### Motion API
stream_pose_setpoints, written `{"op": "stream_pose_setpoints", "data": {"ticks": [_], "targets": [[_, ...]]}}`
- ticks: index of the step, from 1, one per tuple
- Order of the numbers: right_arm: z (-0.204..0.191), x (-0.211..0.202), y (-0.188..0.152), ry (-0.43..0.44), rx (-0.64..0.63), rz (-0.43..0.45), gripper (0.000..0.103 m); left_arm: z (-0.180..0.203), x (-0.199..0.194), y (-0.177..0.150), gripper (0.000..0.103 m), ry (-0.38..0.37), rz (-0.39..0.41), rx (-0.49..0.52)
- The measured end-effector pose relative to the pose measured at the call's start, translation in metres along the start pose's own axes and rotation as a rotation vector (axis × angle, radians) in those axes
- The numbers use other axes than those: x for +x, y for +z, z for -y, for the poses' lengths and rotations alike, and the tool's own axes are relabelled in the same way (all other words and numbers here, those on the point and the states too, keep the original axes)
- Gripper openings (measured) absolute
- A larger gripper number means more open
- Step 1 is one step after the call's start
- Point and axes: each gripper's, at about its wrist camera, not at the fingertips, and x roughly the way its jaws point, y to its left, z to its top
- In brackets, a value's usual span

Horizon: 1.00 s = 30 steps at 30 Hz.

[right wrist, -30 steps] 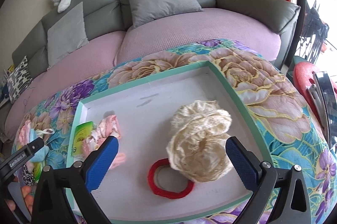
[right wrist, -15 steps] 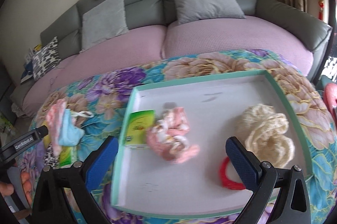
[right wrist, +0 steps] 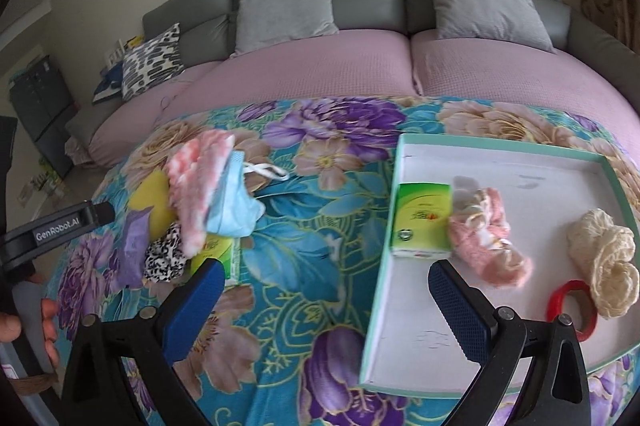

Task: Organize soft objects
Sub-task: 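Grasp the purple wet-wipe pack with the left tool while the right tool grasps the green tissue pack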

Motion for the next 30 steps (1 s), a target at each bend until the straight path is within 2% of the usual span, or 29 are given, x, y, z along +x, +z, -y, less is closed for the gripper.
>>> {"op": "stream_pose_setpoints", "data": {"ticks": [5, 11, 17, 23, 30], "targets": [[-0.018, 0.011, -0.004, 0.018, -0.034, -0.024, 0.103, -0.032, 0.011, -0.002, 0.098, 0.028, -0.03, -0.06], [-0.04, 0.029, -0.007, 0.042, -0.066, -0.052, 0.103, -0.052, 0.026, -0.007, 0.098, 0.02, -0.079, -0.121], [-0.065, 0.046, -0.012, 0.064, -0.136, -0.074, 0.103, -0.045, 0.044, -0.012, 0.098, -0.04, -0.139, -0.114], [-0.078, 0.063, -0.016, 0.07, -0.177, -0.097, 0.103, -0.031, 0.053, -0.013, 0.098, -0.091, -0.149, -0.087], [-0.089, 0.078, -0.018, 0.072, -0.199, -0.112, 0.1, -0.02, 0.074, -0.015, 0.097, -0.116, -0.178, -0.082]]}}
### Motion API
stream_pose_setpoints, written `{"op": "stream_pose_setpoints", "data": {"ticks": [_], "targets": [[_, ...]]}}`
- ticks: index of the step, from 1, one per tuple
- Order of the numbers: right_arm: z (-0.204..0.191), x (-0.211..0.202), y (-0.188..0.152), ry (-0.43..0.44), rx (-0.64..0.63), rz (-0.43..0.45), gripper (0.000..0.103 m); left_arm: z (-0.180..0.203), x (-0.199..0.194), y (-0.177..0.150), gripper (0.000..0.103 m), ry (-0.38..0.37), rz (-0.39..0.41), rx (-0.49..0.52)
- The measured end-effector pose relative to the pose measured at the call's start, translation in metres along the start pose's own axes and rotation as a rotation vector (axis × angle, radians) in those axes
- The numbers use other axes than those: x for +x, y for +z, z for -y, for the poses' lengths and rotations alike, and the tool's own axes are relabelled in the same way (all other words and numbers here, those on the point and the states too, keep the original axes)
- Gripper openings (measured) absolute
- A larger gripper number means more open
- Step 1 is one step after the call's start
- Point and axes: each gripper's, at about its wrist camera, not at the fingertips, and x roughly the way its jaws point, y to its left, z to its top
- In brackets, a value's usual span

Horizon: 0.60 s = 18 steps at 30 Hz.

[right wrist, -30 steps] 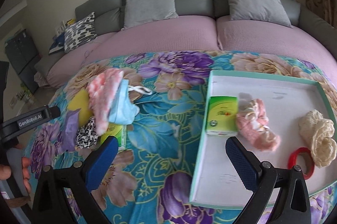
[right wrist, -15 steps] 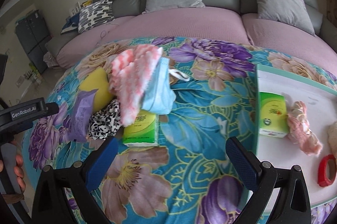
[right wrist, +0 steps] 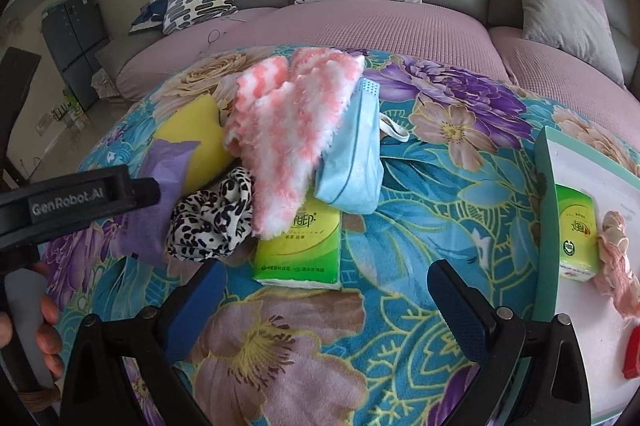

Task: Organize soft objects
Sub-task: 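Grasp the purple wet-wipe pack with the left tool while the right tool grasps the green tissue pack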

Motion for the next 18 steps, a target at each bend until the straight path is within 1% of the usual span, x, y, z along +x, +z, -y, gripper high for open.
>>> {"op": "stream_pose_setpoints", "data": {"ticks": [4, 7, 11, 12, 14, 15, 16, 17, 18], "targets": [[-0.002, 0.005, 0.001, -0.007, -0.007, 0.0, 0.091, 0.002, 0.008, -0.001, 0.097, -0.003, -0.011, 0.007], [-0.002, 0.011, 0.002, -0.013, -0.006, -0.012, 0.086, 0.002, 0.009, -0.001, 0.095, -0.012, -0.014, 0.002], [-0.003, 0.014, 0.001, -0.012, -0.008, -0.013, 0.08, 0.003, 0.012, -0.001, 0.082, -0.035, -0.03, 0.002], [-0.003, 0.014, 0.001, -0.011, -0.009, -0.012, 0.078, 0.004, 0.012, -0.001, 0.08, -0.039, -0.032, 0.003], [-0.004, 0.015, 0.001, -0.006, -0.011, -0.012, 0.073, 0.005, 0.011, 0.0, 0.072, -0.049, -0.037, 0.004], [-0.004, 0.014, 0.001, -0.005, -0.011, -0.012, 0.07, 0.005, 0.011, -0.001, 0.069, -0.057, -0.04, 0.004], [-0.004, 0.014, 0.001, -0.005, -0.012, -0.01, 0.066, 0.005, 0.011, -0.001, 0.064, -0.064, -0.043, 0.004], [-0.005, 0.014, 0.001, -0.005, -0.013, -0.009, 0.064, 0.006, 0.012, -0.001, 0.06, -0.069, -0.047, 0.004], [-0.005, 0.014, 0.001, -0.003, -0.013, -0.01, 0.06, 0.007, 0.011, -0.002, 0.058, -0.071, -0.048, 0.006]]}}
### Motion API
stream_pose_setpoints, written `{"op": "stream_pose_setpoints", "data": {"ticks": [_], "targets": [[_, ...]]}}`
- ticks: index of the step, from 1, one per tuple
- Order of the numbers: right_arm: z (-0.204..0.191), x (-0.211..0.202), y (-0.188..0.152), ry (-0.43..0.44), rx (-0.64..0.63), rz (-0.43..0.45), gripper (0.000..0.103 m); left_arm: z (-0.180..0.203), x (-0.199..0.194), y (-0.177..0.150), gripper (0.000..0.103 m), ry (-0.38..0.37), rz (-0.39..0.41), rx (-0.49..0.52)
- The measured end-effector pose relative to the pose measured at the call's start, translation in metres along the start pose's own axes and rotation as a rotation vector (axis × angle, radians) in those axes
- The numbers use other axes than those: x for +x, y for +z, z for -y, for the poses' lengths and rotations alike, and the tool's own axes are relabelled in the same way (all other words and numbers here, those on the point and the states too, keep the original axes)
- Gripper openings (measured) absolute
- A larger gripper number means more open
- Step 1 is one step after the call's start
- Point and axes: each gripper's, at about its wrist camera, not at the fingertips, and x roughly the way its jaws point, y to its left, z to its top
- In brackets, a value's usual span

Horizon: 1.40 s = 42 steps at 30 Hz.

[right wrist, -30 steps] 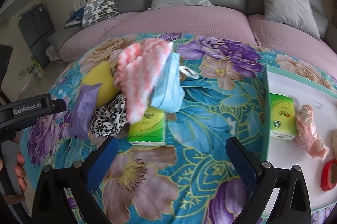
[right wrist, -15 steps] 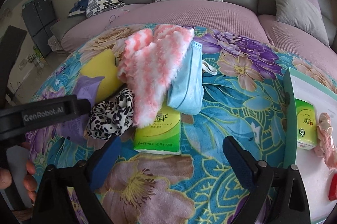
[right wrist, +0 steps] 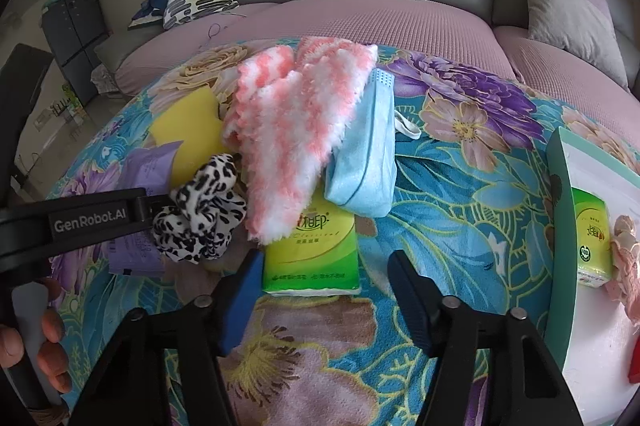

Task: Organize soft objects
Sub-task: 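Grasp the purple wet-wipe pack with the left tool while the right tool grasps the green tissue pack, then carry the purple pack and green tissue pack over the white tray with both tools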

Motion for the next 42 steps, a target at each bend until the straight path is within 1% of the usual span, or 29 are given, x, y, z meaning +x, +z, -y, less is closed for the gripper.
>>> {"op": "stream_pose_setpoints", "data": {"ticks": [1, 3, 7, 13, 21, 28, 33, 42], "targets": [[0.0, 0.0, 0.0, 0.002, 0.0, 0.0, 0.055, 0.001, 0.0, 0.0, 0.056, 0.004, -0.001, 0.004], [0.0, 0.0, 0.0, 0.009, 0.001, -0.002, 0.052, 0.002, -0.001, 0.0, 0.051, 0.012, 0.002, 0.006], [0.001, -0.001, -0.001, 0.021, 0.009, -0.006, 0.051, -0.001, -0.004, 0.001, 0.05, -0.002, 0.005, -0.011], [0.004, -0.004, -0.002, 0.042, 0.028, -0.012, 0.051, -0.002, -0.011, 0.002, 0.049, -0.006, 0.023, -0.005], [0.012, -0.015, -0.009, 0.055, 0.057, -0.028, 0.051, -0.001, -0.032, 0.002, 0.049, -0.016, 0.066, 0.003], [0.023, -0.029, -0.015, 0.042, 0.087, -0.031, 0.051, 0.004, -0.049, 0.004, 0.049, -0.026, 0.11, 0.011], [0.029, -0.039, -0.018, 0.03, 0.094, -0.022, 0.051, 0.008, -0.059, 0.004, 0.049, -0.032, 0.135, 0.025], [0.039, -0.062, -0.015, 0.024, 0.117, 0.033, 0.051, 0.024, -0.077, 0.003, 0.049, -0.035, 0.178, 0.066]]}}
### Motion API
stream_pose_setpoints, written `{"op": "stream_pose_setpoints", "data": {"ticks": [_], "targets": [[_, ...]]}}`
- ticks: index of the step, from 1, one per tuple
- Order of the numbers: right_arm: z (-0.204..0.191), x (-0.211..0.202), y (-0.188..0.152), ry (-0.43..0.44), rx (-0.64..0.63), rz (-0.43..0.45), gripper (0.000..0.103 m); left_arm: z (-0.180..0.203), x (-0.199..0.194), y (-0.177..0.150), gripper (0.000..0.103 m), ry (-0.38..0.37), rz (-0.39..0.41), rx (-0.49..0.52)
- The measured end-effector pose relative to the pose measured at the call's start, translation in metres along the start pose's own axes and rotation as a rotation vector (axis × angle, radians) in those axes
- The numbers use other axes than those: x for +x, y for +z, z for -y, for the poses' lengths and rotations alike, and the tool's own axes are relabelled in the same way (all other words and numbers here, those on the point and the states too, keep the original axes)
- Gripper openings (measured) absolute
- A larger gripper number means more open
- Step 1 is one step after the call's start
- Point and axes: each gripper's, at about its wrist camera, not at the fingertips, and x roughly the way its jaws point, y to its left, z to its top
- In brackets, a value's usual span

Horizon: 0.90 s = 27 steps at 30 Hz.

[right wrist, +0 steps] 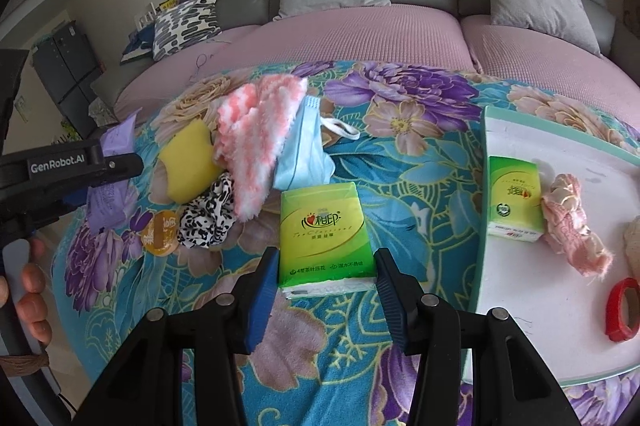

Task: Organize soft objects
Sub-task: 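Carry the purple pack and green tissue pack over the white tray with both tools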

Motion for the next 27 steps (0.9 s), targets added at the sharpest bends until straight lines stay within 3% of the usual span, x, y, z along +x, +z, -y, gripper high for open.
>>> {"op": "stream_pose_setpoints", "data": {"ticks": [10, 27], "targets": [[0.036, -0.033, 0.009, -0.051, 0.079, 0.086, 0.051, 0.056, -0.017, -0.005, 0.049, -0.059, 0.028, 0.119], [0.153, -0.092, 0.001, -0.193, 0.35, 0.19, 0.051, 0.166, -0.027, -0.041, 0.049, -0.172, -0.003, 0.347]]}}
